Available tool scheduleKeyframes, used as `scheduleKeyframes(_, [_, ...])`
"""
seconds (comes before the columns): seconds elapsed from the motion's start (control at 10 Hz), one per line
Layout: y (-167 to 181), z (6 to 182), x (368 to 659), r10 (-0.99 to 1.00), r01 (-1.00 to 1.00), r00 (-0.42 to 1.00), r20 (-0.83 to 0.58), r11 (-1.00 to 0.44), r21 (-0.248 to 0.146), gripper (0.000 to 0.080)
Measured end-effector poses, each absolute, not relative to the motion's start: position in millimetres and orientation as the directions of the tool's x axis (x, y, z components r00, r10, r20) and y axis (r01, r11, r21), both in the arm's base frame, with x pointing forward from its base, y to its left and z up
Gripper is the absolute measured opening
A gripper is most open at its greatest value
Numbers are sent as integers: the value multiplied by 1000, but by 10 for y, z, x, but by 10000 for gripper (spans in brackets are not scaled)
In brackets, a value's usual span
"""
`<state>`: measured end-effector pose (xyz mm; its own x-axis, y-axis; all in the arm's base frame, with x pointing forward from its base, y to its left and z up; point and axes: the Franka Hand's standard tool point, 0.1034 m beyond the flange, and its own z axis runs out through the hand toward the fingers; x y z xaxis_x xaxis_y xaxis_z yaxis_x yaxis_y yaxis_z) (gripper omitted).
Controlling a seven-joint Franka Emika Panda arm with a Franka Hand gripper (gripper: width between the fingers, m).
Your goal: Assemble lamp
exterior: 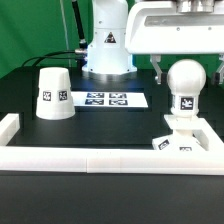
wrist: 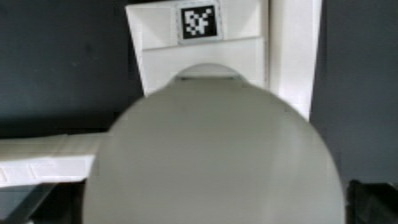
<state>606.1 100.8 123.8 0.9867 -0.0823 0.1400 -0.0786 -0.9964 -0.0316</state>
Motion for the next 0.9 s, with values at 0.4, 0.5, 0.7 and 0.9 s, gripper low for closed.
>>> scheduleKeyframes(0.4, [1014, 1194, 6009, -80, -77, 987, 137, -997, -30, 699])
scheduleKeyframes(0.5, [1013, 1180, 5995, -79, -76, 988, 136, -997, -29, 699])
scheduleKeyframes(0.7, [1009, 1180, 5996, -79, -76, 988, 136, -997, -29, 699])
scheduleKeyframes(0.9, [1000, 1174, 5995, -80, -77, 988, 135, -997, -28, 574])
